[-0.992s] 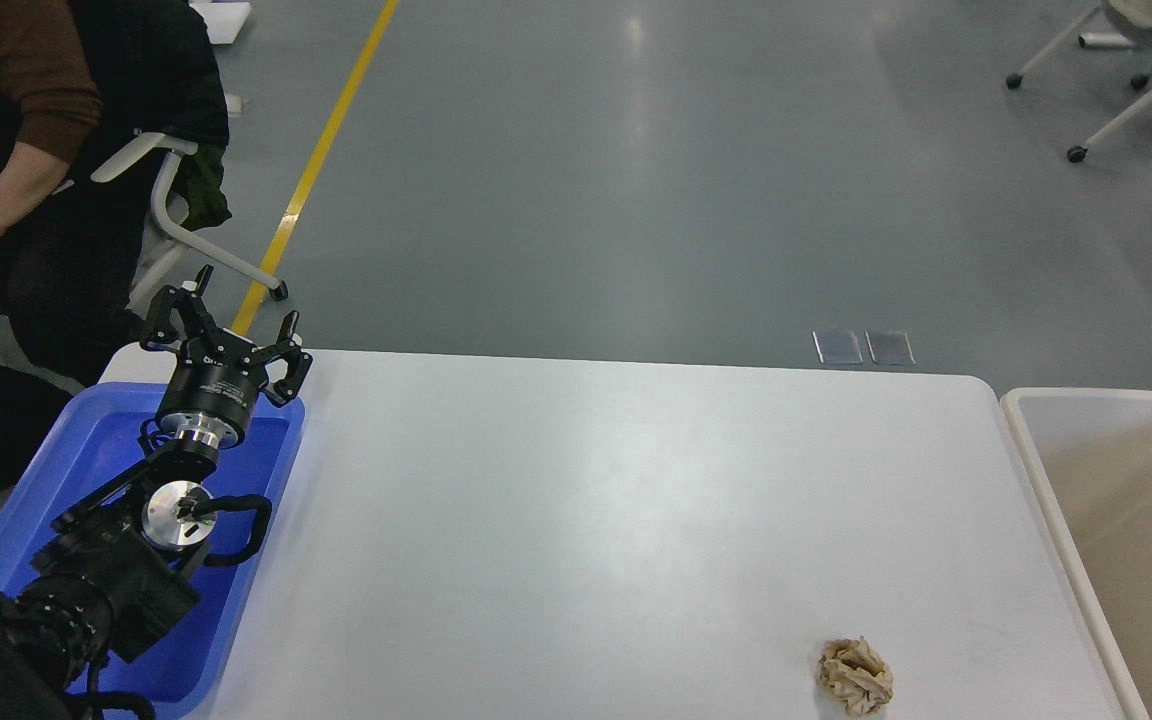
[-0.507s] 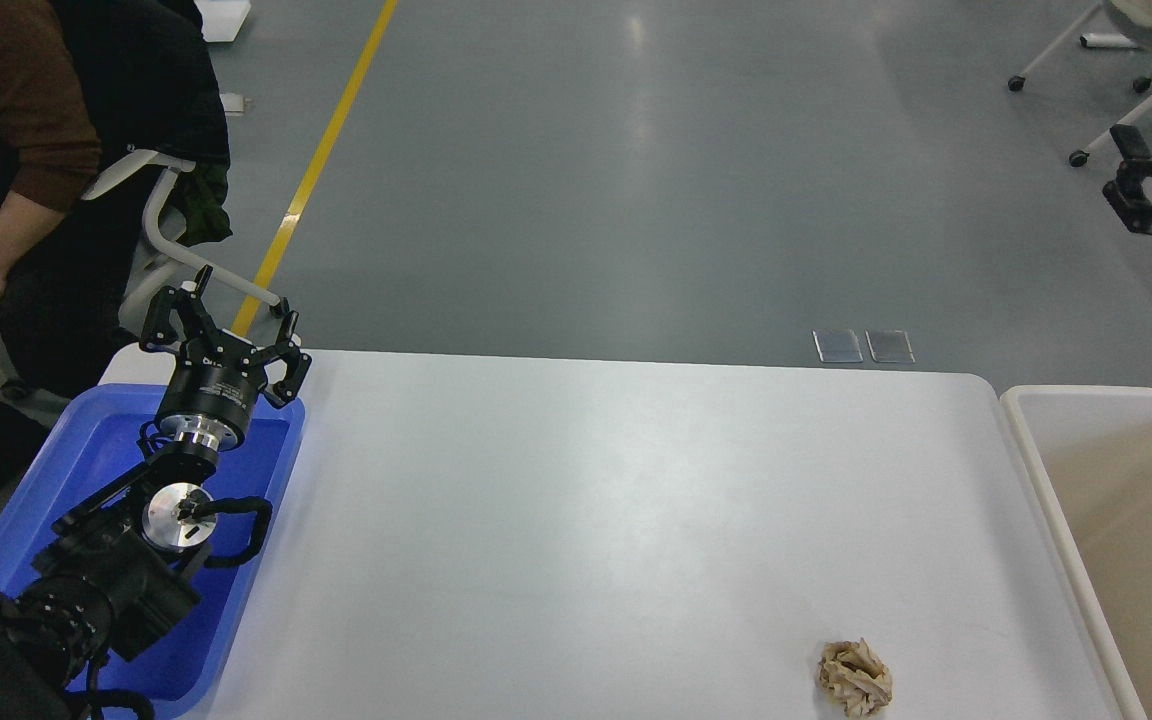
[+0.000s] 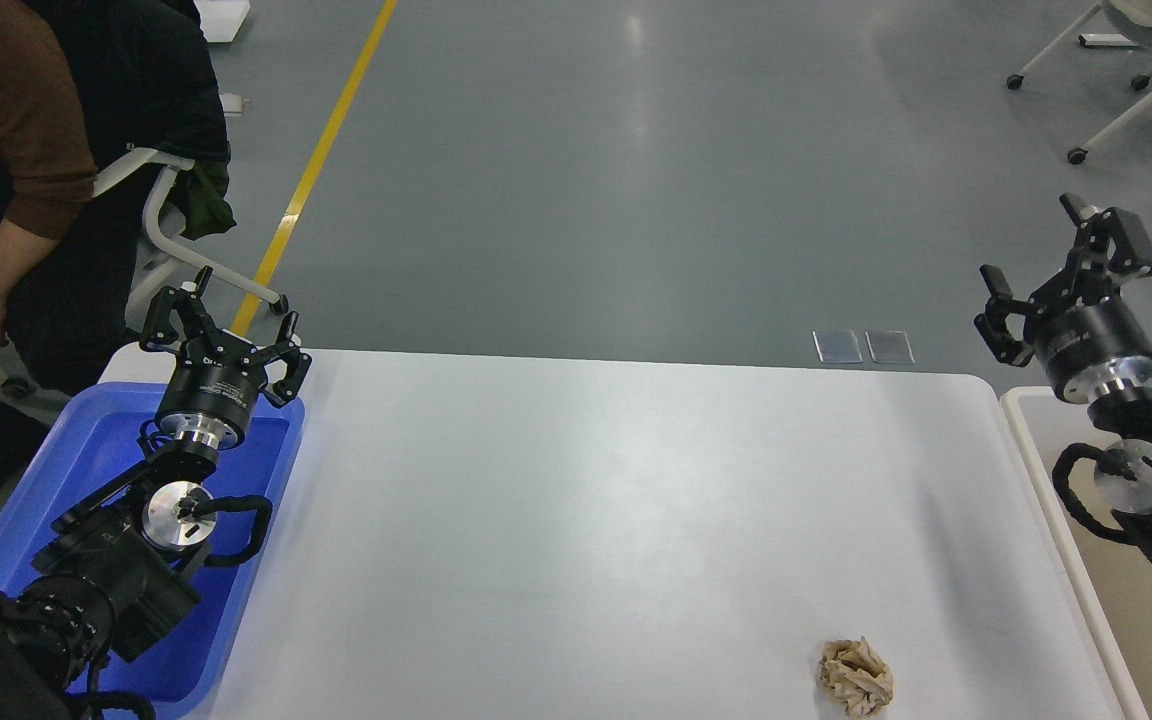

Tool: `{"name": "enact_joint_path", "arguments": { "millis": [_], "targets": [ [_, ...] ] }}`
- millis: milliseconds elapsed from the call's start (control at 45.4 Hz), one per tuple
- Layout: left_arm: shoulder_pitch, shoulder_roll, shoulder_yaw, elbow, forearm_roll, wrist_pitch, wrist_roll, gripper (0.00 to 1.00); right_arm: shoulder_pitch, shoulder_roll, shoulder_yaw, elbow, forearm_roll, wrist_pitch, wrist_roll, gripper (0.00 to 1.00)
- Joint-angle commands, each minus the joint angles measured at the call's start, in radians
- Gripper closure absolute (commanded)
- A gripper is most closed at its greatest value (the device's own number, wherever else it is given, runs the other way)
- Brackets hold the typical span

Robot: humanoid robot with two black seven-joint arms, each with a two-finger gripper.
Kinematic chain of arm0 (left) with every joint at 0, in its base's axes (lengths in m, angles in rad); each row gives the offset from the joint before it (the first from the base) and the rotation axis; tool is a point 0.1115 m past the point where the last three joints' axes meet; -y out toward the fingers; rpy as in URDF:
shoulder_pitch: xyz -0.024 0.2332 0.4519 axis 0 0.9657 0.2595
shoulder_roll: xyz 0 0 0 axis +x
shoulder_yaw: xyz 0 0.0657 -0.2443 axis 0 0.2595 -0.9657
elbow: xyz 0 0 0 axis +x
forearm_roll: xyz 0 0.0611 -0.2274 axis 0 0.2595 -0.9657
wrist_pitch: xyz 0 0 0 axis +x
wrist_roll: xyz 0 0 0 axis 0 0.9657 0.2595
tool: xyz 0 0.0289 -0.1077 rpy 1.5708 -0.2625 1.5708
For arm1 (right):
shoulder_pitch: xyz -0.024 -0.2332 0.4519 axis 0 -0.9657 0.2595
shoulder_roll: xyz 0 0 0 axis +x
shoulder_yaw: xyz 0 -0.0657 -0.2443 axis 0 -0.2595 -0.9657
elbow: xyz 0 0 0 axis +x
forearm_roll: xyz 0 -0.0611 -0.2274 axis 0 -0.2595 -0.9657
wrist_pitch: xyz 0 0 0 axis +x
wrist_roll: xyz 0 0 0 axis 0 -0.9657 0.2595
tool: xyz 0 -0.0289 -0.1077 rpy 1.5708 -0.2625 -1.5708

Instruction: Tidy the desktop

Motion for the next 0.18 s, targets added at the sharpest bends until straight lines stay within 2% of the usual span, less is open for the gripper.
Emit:
{"name": "enact_joint_path", "arguments": {
  "millis": [0, 154],
  "targets": [
    [0.000, 0.000, 0.001, 0.000, 0.000, 0.000, 0.000, 0.00, -0.049, 0.073, 0.005, -0.071, 0.002, 0.001, 0.010, 0.00],
    [0.000, 0.000, 0.001, 0.000, 0.000, 0.000, 0.000, 0.00, -0.051, 0.068, 0.007, -0.074, 0.003, 0.000, 0.010, 0.00]
  ]
}}
